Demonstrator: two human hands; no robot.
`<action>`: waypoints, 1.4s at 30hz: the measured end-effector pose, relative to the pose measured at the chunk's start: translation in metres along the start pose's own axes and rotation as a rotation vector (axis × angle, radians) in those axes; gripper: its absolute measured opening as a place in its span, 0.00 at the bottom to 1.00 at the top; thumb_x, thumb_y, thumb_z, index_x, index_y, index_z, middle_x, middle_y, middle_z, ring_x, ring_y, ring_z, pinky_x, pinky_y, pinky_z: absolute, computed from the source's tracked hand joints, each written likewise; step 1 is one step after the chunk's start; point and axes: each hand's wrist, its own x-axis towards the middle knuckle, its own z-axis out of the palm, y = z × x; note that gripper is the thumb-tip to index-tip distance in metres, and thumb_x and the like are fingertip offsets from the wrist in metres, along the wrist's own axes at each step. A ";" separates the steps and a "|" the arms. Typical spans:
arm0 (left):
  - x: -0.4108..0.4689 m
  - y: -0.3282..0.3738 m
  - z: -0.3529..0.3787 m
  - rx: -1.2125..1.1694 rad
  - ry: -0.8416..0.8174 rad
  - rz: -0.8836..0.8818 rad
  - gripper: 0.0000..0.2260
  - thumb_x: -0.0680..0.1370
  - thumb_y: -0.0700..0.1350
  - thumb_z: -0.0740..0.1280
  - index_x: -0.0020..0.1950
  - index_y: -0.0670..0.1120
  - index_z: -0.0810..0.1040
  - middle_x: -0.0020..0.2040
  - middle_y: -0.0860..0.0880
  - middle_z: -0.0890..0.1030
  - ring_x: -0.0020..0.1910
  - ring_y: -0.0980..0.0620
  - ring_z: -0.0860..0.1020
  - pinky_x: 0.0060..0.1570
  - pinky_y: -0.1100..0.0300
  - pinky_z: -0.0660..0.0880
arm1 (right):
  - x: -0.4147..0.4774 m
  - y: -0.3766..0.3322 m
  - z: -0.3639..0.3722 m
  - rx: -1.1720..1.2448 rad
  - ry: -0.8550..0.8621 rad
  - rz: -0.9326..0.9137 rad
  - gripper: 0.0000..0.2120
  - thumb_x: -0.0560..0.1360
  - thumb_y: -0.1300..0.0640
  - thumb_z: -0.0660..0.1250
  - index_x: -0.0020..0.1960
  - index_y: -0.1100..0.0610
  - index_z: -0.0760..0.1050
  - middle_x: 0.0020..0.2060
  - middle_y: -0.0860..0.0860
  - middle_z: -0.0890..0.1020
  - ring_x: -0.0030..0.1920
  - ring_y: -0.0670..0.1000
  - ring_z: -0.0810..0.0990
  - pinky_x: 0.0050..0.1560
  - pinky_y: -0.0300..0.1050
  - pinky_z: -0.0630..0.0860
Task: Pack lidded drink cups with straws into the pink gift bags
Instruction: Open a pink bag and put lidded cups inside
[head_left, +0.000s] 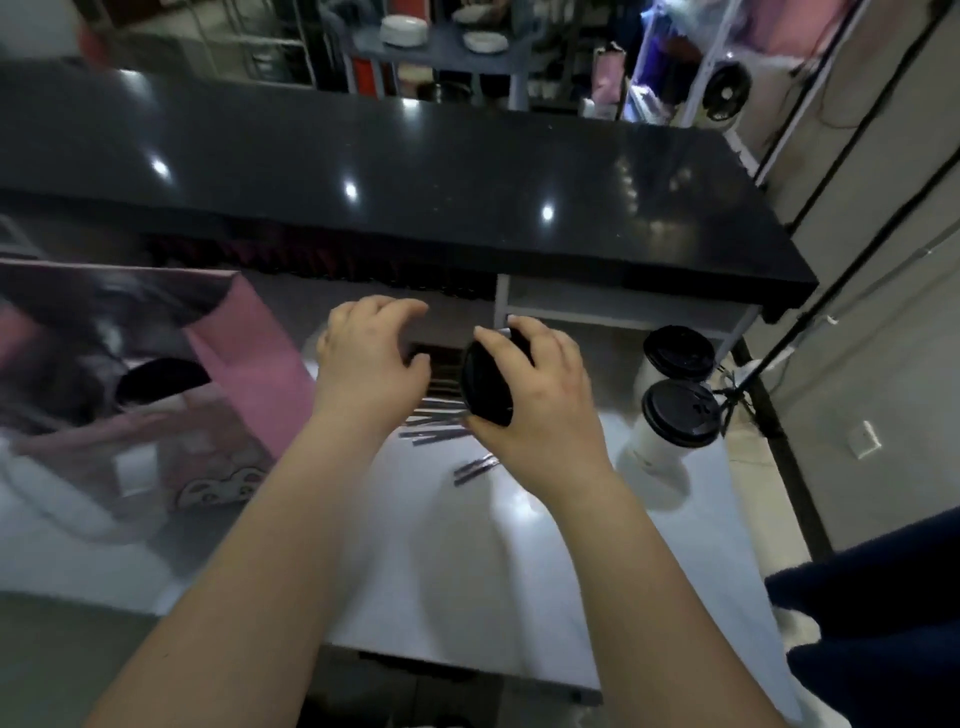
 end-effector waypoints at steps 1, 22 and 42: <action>0.002 -0.008 -0.014 0.004 0.034 -0.010 0.22 0.72 0.43 0.71 0.66 0.52 0.77 0.63 0.49 0.77 0.66 0.43 0.68 0.63 0.48 0.67 | 0.009 -0.011 0.001 0.022 0.009 -0.027 0.36 0.66 0.51 0.78 0.71 0.51 0.69 0.70 0.54 0.67 0.69 0.57 0.62 0.68 0.57 0.65; 0.018 -0.230 -0.187 -0.116 -0.067 -0.038 0.20 0.69 0.47 0.77 0.59 0.58 0.79 0.53 0.61 0.76 0.55 0.58 0.74 0.56 0.60 0.73 | 0.106 -0.230 0.047 0.442 0.014 -0.191 0.36 0.66 0.52 0.78 0.70 0.41 0.67 0.68 0.41 0.64 0.71 0.47 0.62 0.69 0.45 0.63; 0.046 -0.282 -0.161 0.300 -0.578 0.391 0.66 0.58 0.70 0.76 0.72 0.62 0.24 0.78 0.45 0.32 0.69 0.48 0.23 0.65 0.47 0.24 | 0.133 -0.239 0.122 -0.452 -0.339 0.100 0.41 0.63 0.48 0.79 0.69 0.48 0.61 0.64 0.52 0.65 0.63 0.57 0.65 0.58 0.53 0.73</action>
